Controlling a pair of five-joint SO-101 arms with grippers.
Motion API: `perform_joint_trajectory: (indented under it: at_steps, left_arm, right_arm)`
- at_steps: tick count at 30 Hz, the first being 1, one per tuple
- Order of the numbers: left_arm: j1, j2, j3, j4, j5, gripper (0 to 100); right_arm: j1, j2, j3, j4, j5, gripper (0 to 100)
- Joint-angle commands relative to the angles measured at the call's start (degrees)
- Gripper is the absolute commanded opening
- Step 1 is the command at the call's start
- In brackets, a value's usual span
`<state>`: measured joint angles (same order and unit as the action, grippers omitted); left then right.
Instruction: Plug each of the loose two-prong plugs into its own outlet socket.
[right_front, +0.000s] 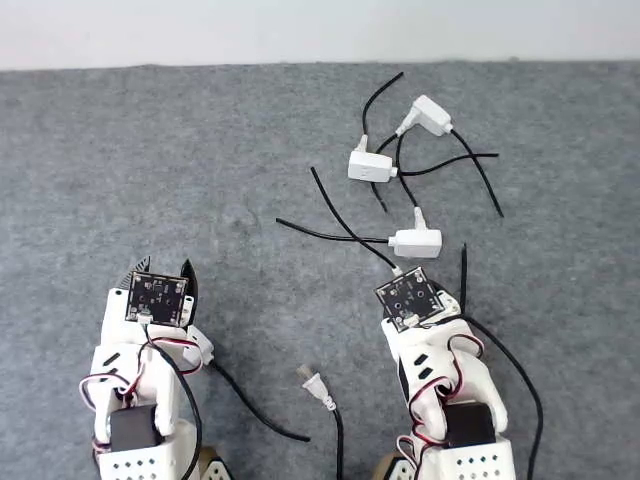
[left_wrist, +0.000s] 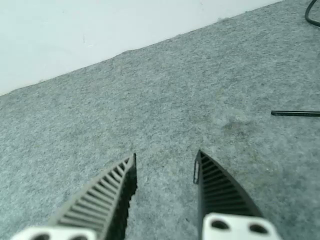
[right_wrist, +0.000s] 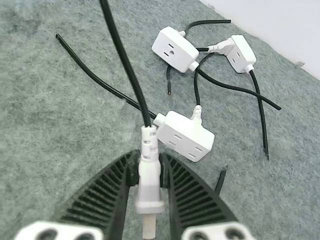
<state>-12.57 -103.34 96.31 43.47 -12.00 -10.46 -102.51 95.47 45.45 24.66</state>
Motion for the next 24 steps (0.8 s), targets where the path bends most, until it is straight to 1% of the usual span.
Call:
perform_joint_trajectory:
  at_steps: [1, 6, 10, 12, 20, 24]
  left_arm:
    - [0.53, -0.88, -0.66, -1.76, -0.35, 18]
    - [0.53, -0.88, -0.66, -1.85, -0.35, 18]
    - [0.53, -0.88, -0.66, -1.85, -0.35, 18]
    - [0.53, -0.88, -0.66, -1.85, -0.35, 18]
    - [0.53, -0.88, -0.84, -1.85, -0.44, 18]
    - [0.0, -0.88, -4.88, -0.62, -0.26, 18]
  right_arm:
    - [-0.31, -0.66, -1.85, -0.22, 0.09, 0.8]
    - [-0.92, -0.66, -6.77, -4.0, 0.97, 0.8]
    - [-1.27, -0.66, -14.51, -5.05, 8.79, 0.8]
    - [-1.19, -0.66, -19.08, -5.05, 10.73, 0.8]
    - [-1.27, -0.66, -33.23, -4.53, 2.64, 0.8]
    - [-1.01, -0.75, -36.31, -4.79, 2.55, 0.8]
